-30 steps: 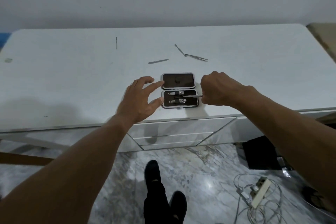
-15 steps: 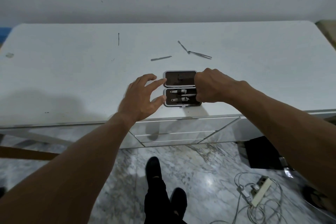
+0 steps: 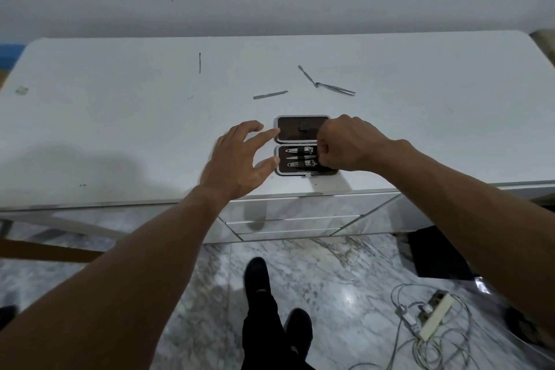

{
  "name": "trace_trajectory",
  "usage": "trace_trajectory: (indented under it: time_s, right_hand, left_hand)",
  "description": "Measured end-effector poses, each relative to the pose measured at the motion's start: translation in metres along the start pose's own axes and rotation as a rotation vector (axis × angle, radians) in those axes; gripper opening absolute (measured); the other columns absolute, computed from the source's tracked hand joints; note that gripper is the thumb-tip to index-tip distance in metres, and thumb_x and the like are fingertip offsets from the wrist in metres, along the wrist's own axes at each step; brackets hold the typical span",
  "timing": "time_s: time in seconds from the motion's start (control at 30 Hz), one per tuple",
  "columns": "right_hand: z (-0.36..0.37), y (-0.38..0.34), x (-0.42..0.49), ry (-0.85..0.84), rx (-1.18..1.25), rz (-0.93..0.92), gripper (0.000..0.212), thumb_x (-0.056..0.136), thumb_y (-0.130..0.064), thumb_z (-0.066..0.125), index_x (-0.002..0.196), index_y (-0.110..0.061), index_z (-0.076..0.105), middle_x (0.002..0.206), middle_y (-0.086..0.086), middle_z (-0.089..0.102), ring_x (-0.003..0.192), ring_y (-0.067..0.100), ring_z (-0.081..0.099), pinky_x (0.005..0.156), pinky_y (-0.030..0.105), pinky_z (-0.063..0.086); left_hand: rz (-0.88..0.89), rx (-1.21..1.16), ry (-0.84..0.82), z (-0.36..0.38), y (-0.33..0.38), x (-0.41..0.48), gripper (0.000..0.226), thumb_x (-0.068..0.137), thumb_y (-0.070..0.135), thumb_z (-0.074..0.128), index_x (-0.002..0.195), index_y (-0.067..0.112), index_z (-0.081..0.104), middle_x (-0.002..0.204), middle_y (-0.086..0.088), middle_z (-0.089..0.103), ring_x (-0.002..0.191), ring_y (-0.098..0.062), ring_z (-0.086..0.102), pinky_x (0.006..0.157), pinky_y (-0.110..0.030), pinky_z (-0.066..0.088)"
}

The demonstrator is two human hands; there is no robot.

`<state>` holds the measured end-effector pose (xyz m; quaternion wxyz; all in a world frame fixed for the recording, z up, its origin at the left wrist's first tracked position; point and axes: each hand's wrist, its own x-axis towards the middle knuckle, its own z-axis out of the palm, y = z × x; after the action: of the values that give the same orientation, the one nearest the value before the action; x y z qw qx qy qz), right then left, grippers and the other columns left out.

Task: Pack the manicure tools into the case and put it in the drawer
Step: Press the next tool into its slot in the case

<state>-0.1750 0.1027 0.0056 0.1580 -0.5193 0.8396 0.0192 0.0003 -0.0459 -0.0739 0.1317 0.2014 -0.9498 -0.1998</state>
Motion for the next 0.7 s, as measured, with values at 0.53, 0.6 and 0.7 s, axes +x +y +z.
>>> trace_trajectory:
  time_s: [0.53,0.6,0.7]
  right_hand:
    - [0.0012,-0.0080,-0.0003,0.008,0.043,0.019,0.005,0.073,-0.016,0.057,0.076,-0.013,0.061,0.076,0.009,0.061,0.068,0.032,0.058,0.059,0.030,0.046]
    - [0.0011,-0.0077,-0.0003,0.007,0.047,0.020,0.007,0.074,-0.015,0.056,0.077,-0.013,0.062,0.077,0.010,0.062,0.069,0.032,0.059,0.060,0.030,0.047]
    - [0.0019,-0.0073,-0.0003,0.011,0.052,0.018,0.008,0.074,-0.015,0.054,0.076,-0.012,0.062,0.077,0.010,0.062,0.069,0.033,0.060,0.060,0.030,0.047]
  left_hand:
    - [0.010,-0.008,0.009,0.0001,-0.0010,0.0003,0.054,0.088,0.051,0.054,0.139,0.035,0.049,0.138,0.000,0.048,0.128,-0.019,0.043,0.104,-0.042,0.036]
    - [0.012,-0.005,0.010,0.0001,-0.0012,0.0003,0.054,0.088,0.051,0.053,0.139,0.035,0.049,0.138,0.000,0.048,0.127,-0.019,0.043,0.104,-0.042,0.036]
    - [0.012,-0.003,0.011,0.0001,-0.0015,0.0002,0.054,0.088,0.052,0.053,0.139,0.035,0.049,0.138,0.000,0.048,0.127,-0.018,0.043,0.103,-0.042,0.036]
